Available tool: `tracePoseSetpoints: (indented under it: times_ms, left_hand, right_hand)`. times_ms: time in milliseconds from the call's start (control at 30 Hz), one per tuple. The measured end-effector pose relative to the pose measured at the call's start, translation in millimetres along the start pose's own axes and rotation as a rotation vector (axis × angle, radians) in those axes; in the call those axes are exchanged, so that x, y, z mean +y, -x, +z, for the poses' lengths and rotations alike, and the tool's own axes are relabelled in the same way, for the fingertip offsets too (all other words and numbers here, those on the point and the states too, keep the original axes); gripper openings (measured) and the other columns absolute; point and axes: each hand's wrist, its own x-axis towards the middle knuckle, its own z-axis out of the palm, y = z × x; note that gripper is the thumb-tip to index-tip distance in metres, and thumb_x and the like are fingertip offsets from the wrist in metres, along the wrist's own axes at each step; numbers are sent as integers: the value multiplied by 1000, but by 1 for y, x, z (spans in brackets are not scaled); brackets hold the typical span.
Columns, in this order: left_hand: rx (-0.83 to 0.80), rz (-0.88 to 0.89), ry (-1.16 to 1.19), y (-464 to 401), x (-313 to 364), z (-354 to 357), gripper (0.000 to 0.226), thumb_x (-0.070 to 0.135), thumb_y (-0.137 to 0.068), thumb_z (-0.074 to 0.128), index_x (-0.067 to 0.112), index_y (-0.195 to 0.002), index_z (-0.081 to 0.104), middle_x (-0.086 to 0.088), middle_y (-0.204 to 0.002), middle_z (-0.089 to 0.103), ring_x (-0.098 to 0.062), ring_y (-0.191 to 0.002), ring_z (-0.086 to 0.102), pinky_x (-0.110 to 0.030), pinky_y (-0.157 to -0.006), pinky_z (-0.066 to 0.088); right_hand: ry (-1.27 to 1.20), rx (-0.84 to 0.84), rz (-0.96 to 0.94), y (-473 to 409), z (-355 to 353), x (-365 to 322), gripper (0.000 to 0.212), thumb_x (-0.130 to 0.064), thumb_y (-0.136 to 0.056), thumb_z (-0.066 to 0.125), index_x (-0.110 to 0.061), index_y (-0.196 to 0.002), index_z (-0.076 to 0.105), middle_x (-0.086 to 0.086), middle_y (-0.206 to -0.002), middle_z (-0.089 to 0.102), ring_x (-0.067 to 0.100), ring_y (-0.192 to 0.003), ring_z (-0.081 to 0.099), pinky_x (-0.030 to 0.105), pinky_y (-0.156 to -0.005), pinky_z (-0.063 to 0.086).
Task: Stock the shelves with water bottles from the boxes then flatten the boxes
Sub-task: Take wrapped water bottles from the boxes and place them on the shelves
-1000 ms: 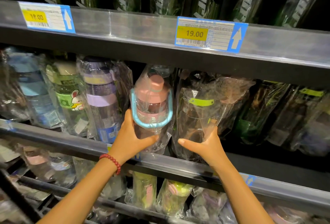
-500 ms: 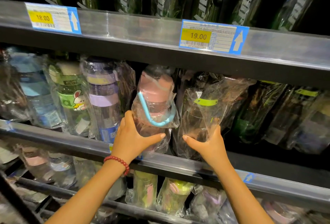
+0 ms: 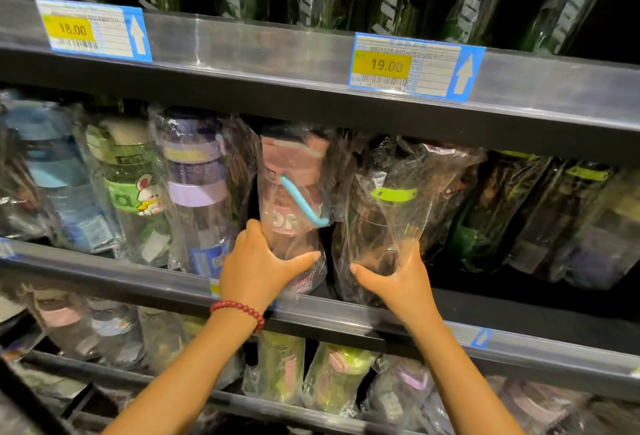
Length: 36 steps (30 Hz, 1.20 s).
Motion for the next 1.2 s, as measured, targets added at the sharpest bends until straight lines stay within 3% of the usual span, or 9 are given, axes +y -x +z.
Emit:
tracePoseSetpoints:
  times_ms: [167, 333, 500, 600, 700, 900, 1067, 1200]
  left_hand:
    - [-141, 32, 70, -4, -3, -8, 73, 71, -57, 70, 20, -100, 39, 2, -98, 53, -17, -85, 53, -33, -65, 44]
    - [-149, 150, 83, -7, -13, -14, 79, 75, -54, 68, 24, -111, 50, 11, -106, 58, -11, -95, 56, -36, -78, 52]
    - [-102, 121, 344, -1, -7, -3, 61, 32, -64, 85, 21, -105, 42, 18, -93, 52, -11, -90, 54, -19, -69, 41]
    - [-42, 107, 325, 0, -4, 6, 63, 39, -60, 85, 18, -100, 41, 6, -97, 57, -18, -89, 58, -32, -72, 50]
    - [27, 83, 297, 4, -3, 10, 70, 48, -56, 82, 19, -103, 39, -1, -105, 58, -23, -95, 58, -42, -76, 52]
    - [49, 95, 271, 7, -4, 11, 78, 59, -52, 76, 17, -107, 39, -5, -111, 57, -25, -101, 57, -44, -78, 52]
    - [-52, 145, 268, 4, -9, 6, 69, 48, -59, 83, 19, -106, 41, -3, -114, 54, -22, -105, 52, -37, -82, 47]
    - [-38, 158, 282, 5, -13, 3, 68, 46, -62, 82, 17, -112, 47, -3, -116, 55, -22, -107, 53, -37, -85, 47]
  right_hand:
    - [-26, -43, 60, -2, -6, 1, 65, -15, -70, 83, -26, -118, 39, -24, -106, 49, -5, -97, 52, 4, -72, 40]
    - [-13, -121, 87, -7, -13, 2, 62, -14, -69, 83, -16, -118, 45, -15, -100, 54, -3, -90, 53, 6, -69, 42]
    - [-38, -102, 68, -4, -7, 5, 64, -12, -71, 82, -22, -120, 42, -17, -110, 54, -5, -101, 53, 2, -77, 41]
    - [-38, -94, 90, -5, -5, 7, 60, -15, -70, 83, -22, -116, 44, -9, -110, 58, 7, -104, 57, 14, -79, 45]
    - [-46, -95, 111, -7, -3, 5, 59, -15, -71, 82, -20, -116, 43, -9, -109, 57, 8, -104, 56, 14, -78, 44]
    - [-43, -107, 114, -4, -3, 3, 57, -16, -72, 81, -20, -114, 44, -9, -105, 56, 4, -99, 56, 12, -77, 43]
    - [-28, -64, 106, 1, -7, 0, 60, -20, -68, 85, -21, -112, 43, -10, -104, 56, 7, -100, 56, 17, -82, 42]
    - [-75, -58, 67, 10, -14, -5, 56, -20, -72, 82, -31, -110, 42, -21, -107, 53, -14, -96, 54, 5, -76, 43]
